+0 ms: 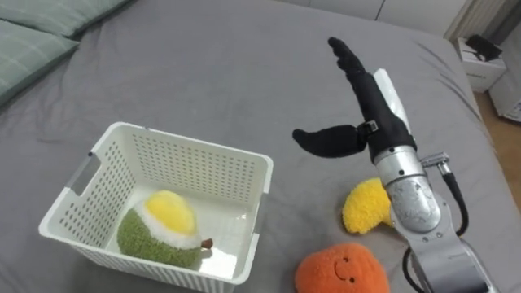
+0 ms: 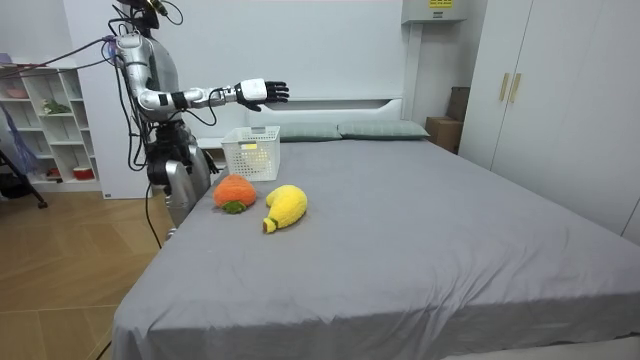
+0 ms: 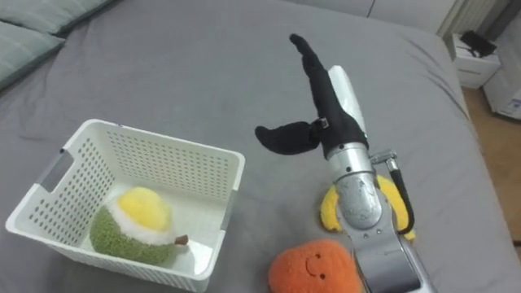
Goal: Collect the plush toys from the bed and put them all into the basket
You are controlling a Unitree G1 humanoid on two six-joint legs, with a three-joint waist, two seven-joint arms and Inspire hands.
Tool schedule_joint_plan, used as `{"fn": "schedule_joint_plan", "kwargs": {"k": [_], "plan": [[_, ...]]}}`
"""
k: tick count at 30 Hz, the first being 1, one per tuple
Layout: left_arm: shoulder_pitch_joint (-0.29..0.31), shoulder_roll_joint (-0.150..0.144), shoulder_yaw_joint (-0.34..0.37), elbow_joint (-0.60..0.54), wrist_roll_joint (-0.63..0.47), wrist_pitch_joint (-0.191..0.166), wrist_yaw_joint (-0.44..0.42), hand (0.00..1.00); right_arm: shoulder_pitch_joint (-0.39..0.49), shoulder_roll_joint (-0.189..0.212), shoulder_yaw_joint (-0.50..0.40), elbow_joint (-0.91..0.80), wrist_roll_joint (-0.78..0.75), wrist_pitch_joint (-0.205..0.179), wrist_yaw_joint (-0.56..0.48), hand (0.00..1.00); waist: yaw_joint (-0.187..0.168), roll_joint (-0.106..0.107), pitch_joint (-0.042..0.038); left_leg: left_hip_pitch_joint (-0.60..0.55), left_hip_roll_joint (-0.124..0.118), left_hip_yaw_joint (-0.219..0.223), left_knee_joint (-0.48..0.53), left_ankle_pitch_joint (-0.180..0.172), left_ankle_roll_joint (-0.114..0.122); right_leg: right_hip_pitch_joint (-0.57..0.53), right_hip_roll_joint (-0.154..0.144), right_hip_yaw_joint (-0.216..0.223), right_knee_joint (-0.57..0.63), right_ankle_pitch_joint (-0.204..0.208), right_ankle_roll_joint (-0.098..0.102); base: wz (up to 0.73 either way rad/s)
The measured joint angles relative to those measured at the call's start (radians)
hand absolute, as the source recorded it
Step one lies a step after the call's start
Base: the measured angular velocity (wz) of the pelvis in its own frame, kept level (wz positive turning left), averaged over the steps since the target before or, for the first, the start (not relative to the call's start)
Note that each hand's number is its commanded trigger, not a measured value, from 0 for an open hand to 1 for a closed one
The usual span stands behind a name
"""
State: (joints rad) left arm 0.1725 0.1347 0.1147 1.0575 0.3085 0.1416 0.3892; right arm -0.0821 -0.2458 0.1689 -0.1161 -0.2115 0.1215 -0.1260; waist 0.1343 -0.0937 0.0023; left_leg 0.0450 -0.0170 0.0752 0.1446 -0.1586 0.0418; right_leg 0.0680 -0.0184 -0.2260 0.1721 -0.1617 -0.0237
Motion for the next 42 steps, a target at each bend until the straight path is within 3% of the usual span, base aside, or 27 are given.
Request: {"fn": "schedule_joint_plan", "kwargs": {"k": [7, 12, 19, 24, 28, 36, 42], "plan": [[0.000, 0.001, 0.008, 0.000, -0.001, 0.000, -0.005, 0.00, 0.008, -0.017, -0.095, 0.038, 0.002, 0.000, 0.001, 0.00, -0.023, -0.001, -0.0009, 0.008, 0.004, 0.014, 0.003, -0.003, -0.002, -0.001, 0.005, 0.019, -0.003, 0.001, -0.001, -0.07], [0.007, 0.001, 0.008, 0.000, -0.001, 0.000, -0.006, 0.00, 0.029, -0.018, -0.098, 0.087, 0.001, 0.001, -0.002, 0.00, -0.028, -0.001, -0.0005, 0.019, 0.005, 0.028, -0.009, -0.004, -0.002, 0.001, 0.007, 0.032, -0.002, 0.001, -0.001, -0.09], [0.036, 0.003, 0.008, -0.025, -0.006, 0.002, -0.009, 0.00, 0.028, -0.023, -0.155, 0.131, 0.000, 0.001, -0.007, 0.00, -0.072, -0.003, -0.0027, 0.013, 0.004, 0.030, -0.009, -0.005, 0.000, -0.011, 0.006, 0.031, -0.003, 0.001, 0.000, 0.00], [0.037, 0.001, 0.027, -0.036, -0.022, 0.000, -0.008, 0.00, 0.028, -0.035, -0.195, 0.219, -0.004, 0.000, -0.027, 0.00, -0.075, -0.001, -0.0047, 0.011, 0.005, 0.040, -0.009, -0.005, 0.000, -0.018, 0.007, 0.039, -0.002, 0.001, 0.000, -0.06], [0.041, 0.001, 0.029, -0.037, -0.022, 0.001, -0.007, 0.00, 0.028, -0.041, -0.195, 0.321, -0.013, 0.002, -0.035, 0.00, -0.071, 0.003, -0.0026, 0.010, 0.009, 0.056, -0.010, -0.005, -0.001, -0.026, 0.011, 0.057, 0.000, 0.004, -0.001, -0.10], [0.041, 0.019, 0.009, -0.037, -0.023, 0.005, -0.004, 0.00, 0.027, -0.043, -0.160, 0.429, -0.013, 0.007, -0.041, 0.00, -0.066, 0.012, -0.0076, -0.028, 0.019, 0.091, -0.008, -0.005, -0.002, -0.079, 0.020, 0.088, 0.008, 0.018, -0.006, -0.14], [0.030, 0.029, -0.017, -0.038, -0.079, 0.005, -0.003, 0.00, -0.014, -0.056, -0.146, 0.510, -0.011, 0.007, -0.064, 0.00, -0.065, 0.013, -0.0018, -0.065, 0.020, 0.103, -0.006, -0.004, -0.002, -0.117, 0.020, 0.097, 0.016, 0.019, -0.007, -0.05]]}}
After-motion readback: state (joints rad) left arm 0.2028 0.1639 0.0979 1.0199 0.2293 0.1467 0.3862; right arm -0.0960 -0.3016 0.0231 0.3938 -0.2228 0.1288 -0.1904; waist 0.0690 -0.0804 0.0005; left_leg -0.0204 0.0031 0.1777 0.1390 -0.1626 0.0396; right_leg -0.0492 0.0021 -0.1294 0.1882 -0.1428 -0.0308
